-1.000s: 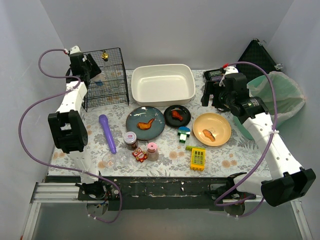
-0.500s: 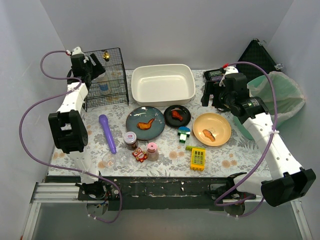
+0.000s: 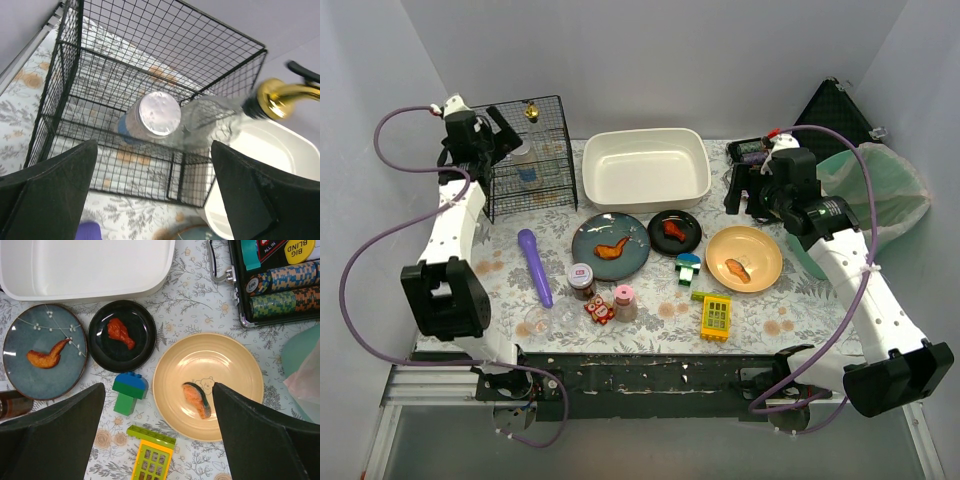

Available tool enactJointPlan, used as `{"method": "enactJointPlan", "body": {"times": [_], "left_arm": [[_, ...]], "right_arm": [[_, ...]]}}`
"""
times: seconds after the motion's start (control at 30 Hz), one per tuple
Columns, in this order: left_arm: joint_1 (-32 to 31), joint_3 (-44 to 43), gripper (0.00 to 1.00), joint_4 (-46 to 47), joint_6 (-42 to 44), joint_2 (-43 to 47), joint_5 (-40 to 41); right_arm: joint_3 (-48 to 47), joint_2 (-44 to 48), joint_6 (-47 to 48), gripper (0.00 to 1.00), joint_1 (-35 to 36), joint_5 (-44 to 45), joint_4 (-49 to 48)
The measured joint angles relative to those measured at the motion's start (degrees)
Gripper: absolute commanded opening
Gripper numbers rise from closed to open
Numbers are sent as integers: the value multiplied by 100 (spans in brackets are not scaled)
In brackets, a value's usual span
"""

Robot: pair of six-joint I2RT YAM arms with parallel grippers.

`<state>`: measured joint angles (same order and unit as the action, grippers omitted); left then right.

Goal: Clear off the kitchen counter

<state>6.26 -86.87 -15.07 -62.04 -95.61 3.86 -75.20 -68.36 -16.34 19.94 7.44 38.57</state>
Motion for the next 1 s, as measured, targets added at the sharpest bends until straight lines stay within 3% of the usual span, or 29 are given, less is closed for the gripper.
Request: {"method": "enactJointPlan", "body": {"times": [0.23, 0.43, 0.57, 0.73, 1.0], "left_arm": [[-380, 1228, 98, -319, -354, 1550, 57], [-2350, 2369, 98, -846, -673, 2435, 243], [-3099, 3053, 98, -1285, -1032, 3045, 433], [-3379, 3637, 98, -1753, -1346, 3432, 798], [-3707, 3683, 98, -1987, -1384, 3187, 1043]], "right_arm": [[0, 11, -2, 96, 131, 50, 57], [306, 59, -109, 95, 802, 109, -7], [715, 107, -219, 96, 905, 74, -9], [837, 131, -299, 95, 905, 20, -31], [846, 243, -343, 95, 905, -59, -146]]}}
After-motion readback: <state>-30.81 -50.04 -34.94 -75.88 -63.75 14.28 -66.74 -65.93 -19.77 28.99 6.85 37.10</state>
